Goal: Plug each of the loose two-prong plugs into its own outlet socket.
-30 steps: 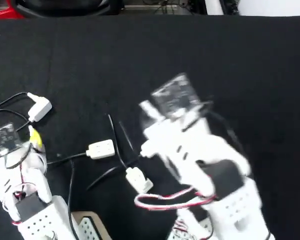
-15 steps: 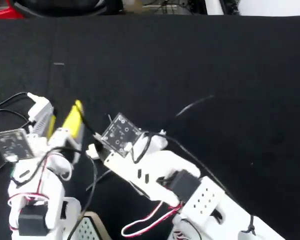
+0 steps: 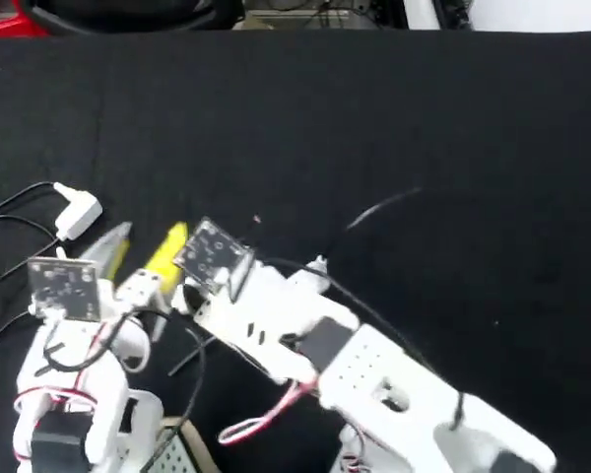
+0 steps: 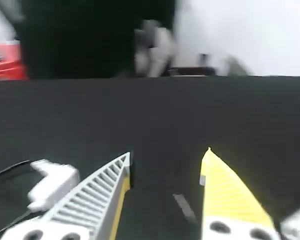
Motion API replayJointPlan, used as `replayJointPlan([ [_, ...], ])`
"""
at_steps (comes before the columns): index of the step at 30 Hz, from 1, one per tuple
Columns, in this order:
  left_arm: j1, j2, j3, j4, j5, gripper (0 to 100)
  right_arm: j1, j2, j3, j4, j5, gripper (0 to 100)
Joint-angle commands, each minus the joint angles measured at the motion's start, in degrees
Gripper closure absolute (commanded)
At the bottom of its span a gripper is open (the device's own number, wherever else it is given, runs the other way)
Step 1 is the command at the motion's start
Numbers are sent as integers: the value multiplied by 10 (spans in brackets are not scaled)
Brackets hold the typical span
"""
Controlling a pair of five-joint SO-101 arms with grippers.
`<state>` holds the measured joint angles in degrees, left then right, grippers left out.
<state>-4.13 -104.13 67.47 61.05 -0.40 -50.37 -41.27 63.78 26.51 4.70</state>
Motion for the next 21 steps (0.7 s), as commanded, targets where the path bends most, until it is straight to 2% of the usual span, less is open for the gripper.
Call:
replayJointPlan([
  [1, -115, -2, -12, 24, -41, 773, 27, 83, -70, -13, -48, 987],
  [3, -157, -2, 9, 36, -69, 773, 37, 129, -90, -12, -68, 987],
  [7, -196, -2, 69, 35, -86, 773, 50, 191, -112, -12, -113, 987],
  [16, -196, -2, 136, 29, -85, 773, 83, 204, -98, -17, -252, 987],
  [21, -196, -2, 191, -33, -91, 773, 76, 204, -97, -12, -321, 986],
])
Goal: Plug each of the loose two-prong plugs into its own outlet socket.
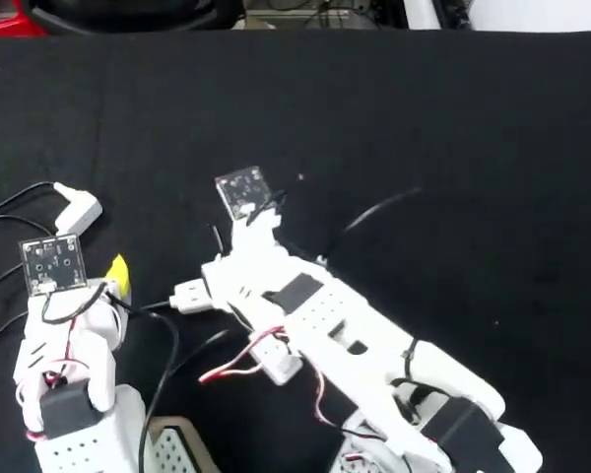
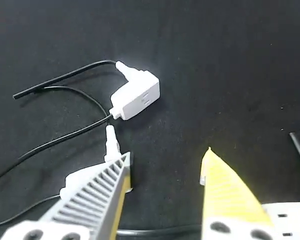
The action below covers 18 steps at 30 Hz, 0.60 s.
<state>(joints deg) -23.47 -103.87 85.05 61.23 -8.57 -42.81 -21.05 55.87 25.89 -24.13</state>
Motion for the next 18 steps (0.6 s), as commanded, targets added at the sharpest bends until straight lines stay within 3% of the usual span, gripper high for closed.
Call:
replayJointPlan([
  [1, -2, -4, 26, -41, -17, 773, 1, 1, -18, -5, -41, 986],
  [12, -2, -4, 45, -44, -27, 773, -20, 2, -16, 30, -89, 986],
  [18, -2, -4, 46, -44, -27, 773, 2, 50, 0, -43, -89, 986],
])
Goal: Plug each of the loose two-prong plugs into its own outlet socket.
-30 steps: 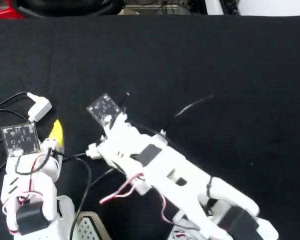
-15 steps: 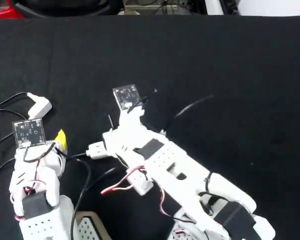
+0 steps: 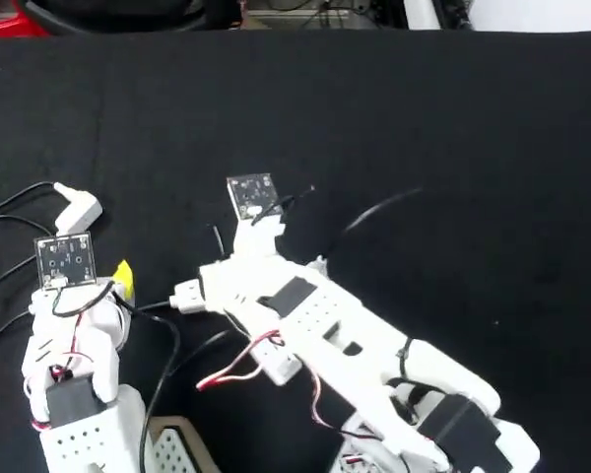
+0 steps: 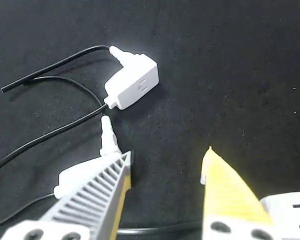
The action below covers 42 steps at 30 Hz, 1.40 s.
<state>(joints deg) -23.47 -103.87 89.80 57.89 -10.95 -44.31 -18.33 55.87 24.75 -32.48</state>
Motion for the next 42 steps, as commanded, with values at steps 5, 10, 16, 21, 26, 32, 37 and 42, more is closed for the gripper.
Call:
replayJointPlan([
  [5, -2, -4, 14, -16, -4, 773, 24, 53, -8, -40, -5, 985],
  [10, -2, -4, 19, -16, -4, 773, 44, 38, -8, -38, -5, 985],
  [16, -2, -4, 20, -16, -4, 773, 34, -3, -10, 6, -5, 985],
  [21, -2, -4, 20, -15, -4, 773, 48, -49, 6, 28, -5, 985],
  [26, -1, -4, 28, -16, -5, 773, 47, -104, 13, 44, -5, 985],
  [32, 35, 6, 42, -77, -171, 770, 95, -189, -1, 171, 10, 986],
  [37, 92, 97, -66, -23, -277, 770, 175, -274, -53, 354, 151, 985],
  [42, 182, 367, -259, 36, -360, 772, 230, -298, -120, 491, 208, 985],
])
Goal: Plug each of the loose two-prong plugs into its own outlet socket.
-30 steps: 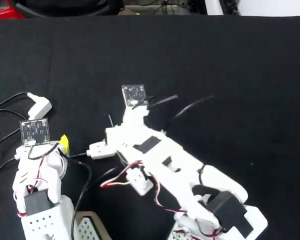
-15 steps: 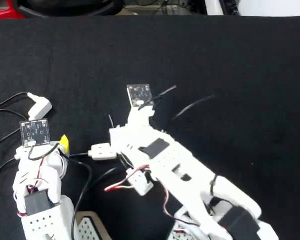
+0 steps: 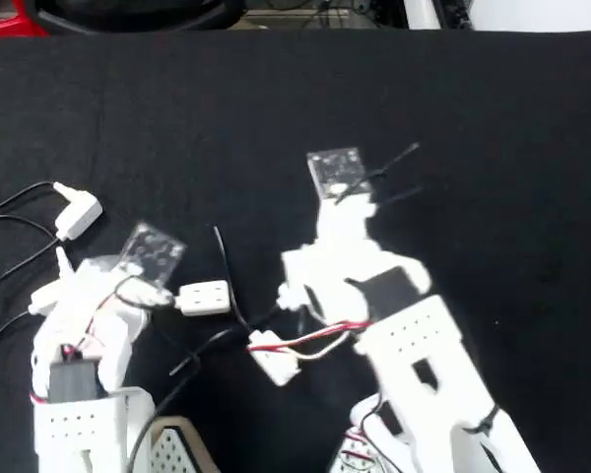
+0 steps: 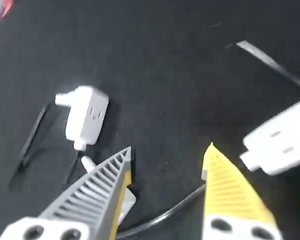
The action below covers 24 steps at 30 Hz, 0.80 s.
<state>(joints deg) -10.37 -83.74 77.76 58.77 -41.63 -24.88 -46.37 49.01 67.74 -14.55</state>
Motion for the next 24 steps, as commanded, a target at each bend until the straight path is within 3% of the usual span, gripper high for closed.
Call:
replayJointPlan([
  [1, 69, 233, -172, 41, -83, 770, 53, -18, -51, 62, 43, 986],
  [6, 132, 494, -285, 89, -260, 768, 131, -20, -51, 65, 95, 986],
  [10, 156, 540, -291, 75, -382, 768, 165, -22, -37, 63, 100, 986],
  [24, 195, 622, -254, -120, -351, 730, 165, -22, -22, 62, 98, 986],
])
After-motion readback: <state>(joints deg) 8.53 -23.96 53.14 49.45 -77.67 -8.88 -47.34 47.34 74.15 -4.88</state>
